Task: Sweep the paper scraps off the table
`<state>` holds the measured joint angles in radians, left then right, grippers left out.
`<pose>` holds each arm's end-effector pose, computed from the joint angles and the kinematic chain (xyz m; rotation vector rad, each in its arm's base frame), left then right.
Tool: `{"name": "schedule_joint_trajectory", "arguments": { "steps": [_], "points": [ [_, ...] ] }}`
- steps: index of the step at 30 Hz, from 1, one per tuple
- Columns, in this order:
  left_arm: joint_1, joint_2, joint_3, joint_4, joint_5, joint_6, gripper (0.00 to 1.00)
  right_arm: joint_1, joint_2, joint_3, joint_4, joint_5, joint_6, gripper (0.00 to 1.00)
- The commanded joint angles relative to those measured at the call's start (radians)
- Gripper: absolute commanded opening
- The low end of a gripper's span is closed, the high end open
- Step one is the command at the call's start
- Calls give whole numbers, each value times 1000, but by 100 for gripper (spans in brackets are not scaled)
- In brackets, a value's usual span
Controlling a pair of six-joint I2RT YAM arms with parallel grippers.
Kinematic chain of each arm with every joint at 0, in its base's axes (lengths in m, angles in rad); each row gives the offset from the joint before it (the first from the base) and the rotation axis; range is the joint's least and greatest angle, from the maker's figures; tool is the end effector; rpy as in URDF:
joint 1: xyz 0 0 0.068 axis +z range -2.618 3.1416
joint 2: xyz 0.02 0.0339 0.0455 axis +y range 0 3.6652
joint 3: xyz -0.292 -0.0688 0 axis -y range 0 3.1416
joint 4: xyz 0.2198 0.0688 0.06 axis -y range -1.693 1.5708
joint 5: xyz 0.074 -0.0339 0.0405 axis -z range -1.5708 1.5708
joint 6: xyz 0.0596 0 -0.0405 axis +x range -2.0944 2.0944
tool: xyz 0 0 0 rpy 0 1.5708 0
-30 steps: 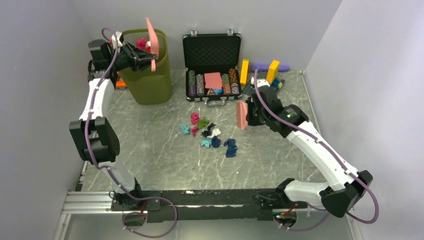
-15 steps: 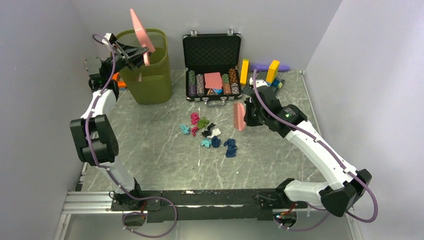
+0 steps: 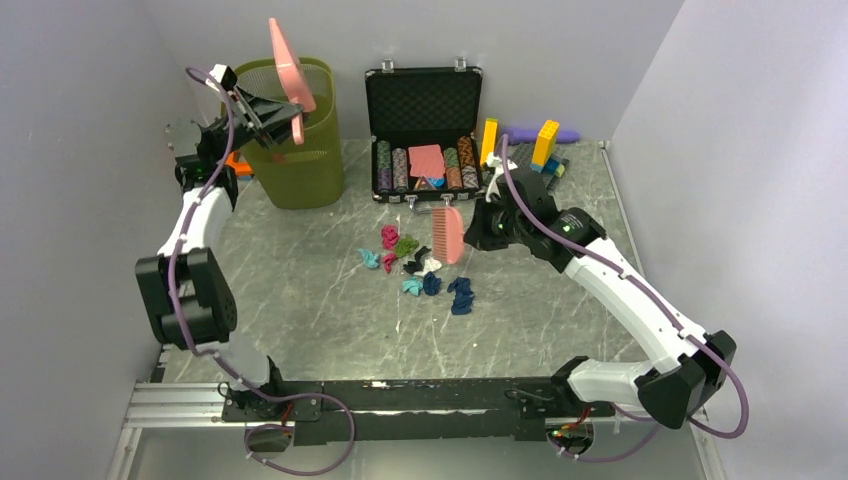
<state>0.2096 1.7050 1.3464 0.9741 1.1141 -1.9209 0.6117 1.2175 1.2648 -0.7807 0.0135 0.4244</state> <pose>0.3709 0.0242 0.4398 -0.3010 1.5835 -1.9234 0.1928 0.1343 0.3684 -0.2136 2.3497 0.5061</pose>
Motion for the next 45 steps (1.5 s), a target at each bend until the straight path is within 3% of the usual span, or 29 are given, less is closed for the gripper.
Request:
{"name": "schedule_joint_trajectory", "arguments": {
  "steps": [1,4,7,9,12,15,20,26,28,32,36,40,45],
  "points": [
    [-36,-222,-51,-265,82,360,0,0,33,2,237,-273,70,0],
    [-45,-358,-16,-855,41,825,0,5,94,8,341,-365,145,0],
    [-45,-452,97,-1425,-140,1261,0,36,185,56,385,-366,192,0],
    [-44,-500,120,-1615,-274,1408,0,58,242,95,402,-344,224,0],
    [-43,-565,80,-1757,-430,1518,0,94,329,135,452,-296,280,0],
    [-44,-625,1,-1824,-589,1541,0,121,418,170,490,-244,325,0],
    [-44,-730,-199,-1762,-625,1511,0,145,542,195,619,-266,388,0],
    [-43,-827,-358,-1741,-717,1514,0,154,710,302,626,-291,430,0],
    [-44,-850,-381,-1750,-764,1510,0,146,746,321,597,-262,467,0],
    [-44,-899,-425,-1741,-812,1475,0,117,786,370,375,-142,563,0],
    [-44,-944,-495,-1718,-914,1444,0,79,739,329,229,-27,613,0],
    [-44,-943,-534,-1732,-987,1447,0,42,605,171,234,24,632,0],
    [-56,-886,-532,-1732,-894,1520,0,1,423,22,254,13,597,0]
  ]
}}
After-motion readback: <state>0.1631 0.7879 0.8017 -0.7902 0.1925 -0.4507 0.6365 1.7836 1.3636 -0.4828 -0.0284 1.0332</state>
